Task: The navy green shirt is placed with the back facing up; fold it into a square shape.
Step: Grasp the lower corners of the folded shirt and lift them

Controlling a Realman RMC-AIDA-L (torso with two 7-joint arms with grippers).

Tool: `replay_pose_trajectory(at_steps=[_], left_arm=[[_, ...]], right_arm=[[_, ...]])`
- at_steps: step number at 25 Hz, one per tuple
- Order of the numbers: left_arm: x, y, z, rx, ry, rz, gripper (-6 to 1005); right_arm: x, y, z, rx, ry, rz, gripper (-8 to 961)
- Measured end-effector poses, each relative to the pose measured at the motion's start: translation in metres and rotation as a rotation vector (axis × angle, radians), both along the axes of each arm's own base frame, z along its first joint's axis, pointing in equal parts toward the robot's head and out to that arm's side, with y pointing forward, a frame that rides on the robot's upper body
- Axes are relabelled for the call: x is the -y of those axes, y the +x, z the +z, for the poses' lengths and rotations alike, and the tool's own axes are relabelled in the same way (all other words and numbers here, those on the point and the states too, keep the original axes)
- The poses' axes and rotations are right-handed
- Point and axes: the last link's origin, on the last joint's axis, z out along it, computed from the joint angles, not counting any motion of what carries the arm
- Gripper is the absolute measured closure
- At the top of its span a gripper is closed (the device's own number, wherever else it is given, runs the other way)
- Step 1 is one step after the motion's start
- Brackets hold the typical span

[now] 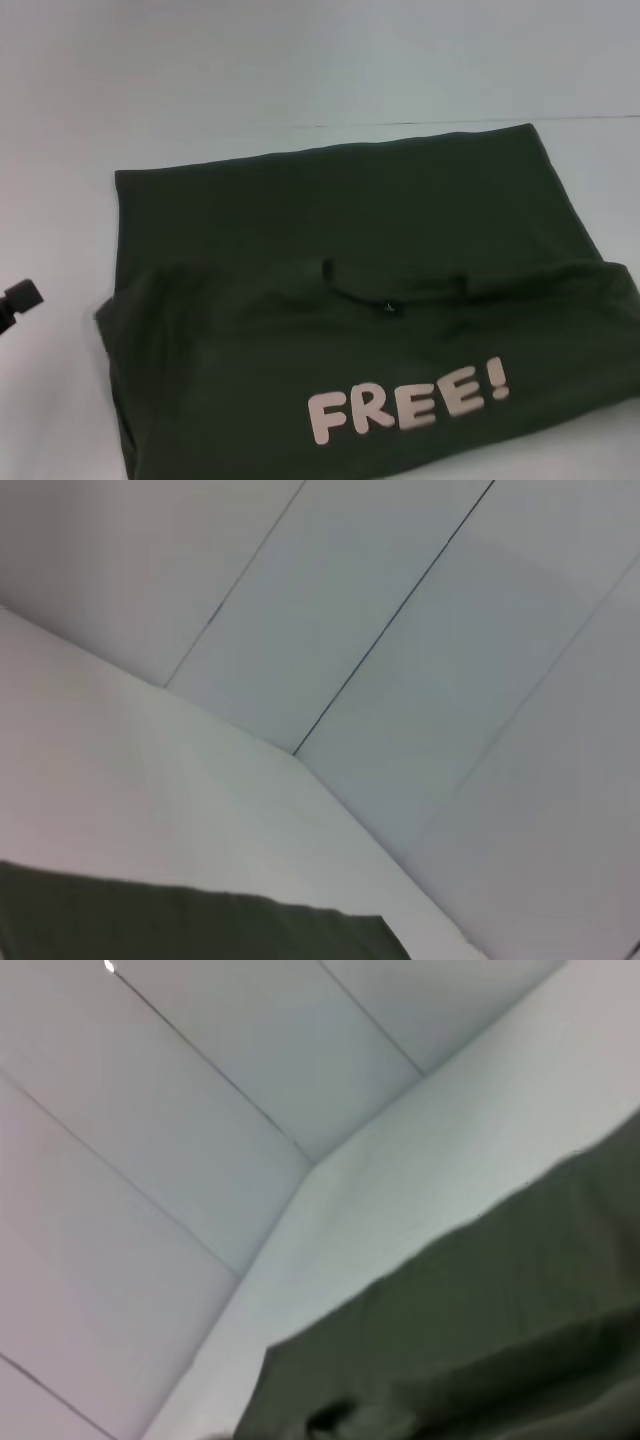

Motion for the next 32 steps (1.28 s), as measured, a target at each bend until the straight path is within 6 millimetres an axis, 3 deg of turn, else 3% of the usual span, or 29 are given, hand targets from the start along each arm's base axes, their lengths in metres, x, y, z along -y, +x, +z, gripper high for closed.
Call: replay_pose_trajectory(at_steps=[7, 15, 20, 26, 32], left_arm=[[-0.025, 0.005, 0.006, -0.020, 0.002, -0.002, 1001], [-0.024, 0.001, 0.000, -0.022, -0.039, 0.034, 1000], [-0.015, -0.003, -0.005, -0.022, -0.078, 0.052, 918], [-0.002, -0.007, -0.016, -0.041, -0.202, 0.075, 702], [0.009, -0.009, -0.023, -0.070, -0.308, 0.076, 575]], right_arm=[[-0.033, -0.012, -0.001, -0.002, -0.019, 0.034, 916], [-0.047, -0.019, -0.004, 0.013, -0.050, 0.064, 915], [-0.047, -0.019, -0.005, 0.015, -0.051, 0.067, 915], [-0.044, -0.018, -0.004, 0.014, -0.055, 0.064, 914], [-0.044, -0.018, -0.004, 0.015, -0.058, 0.064, 914]])
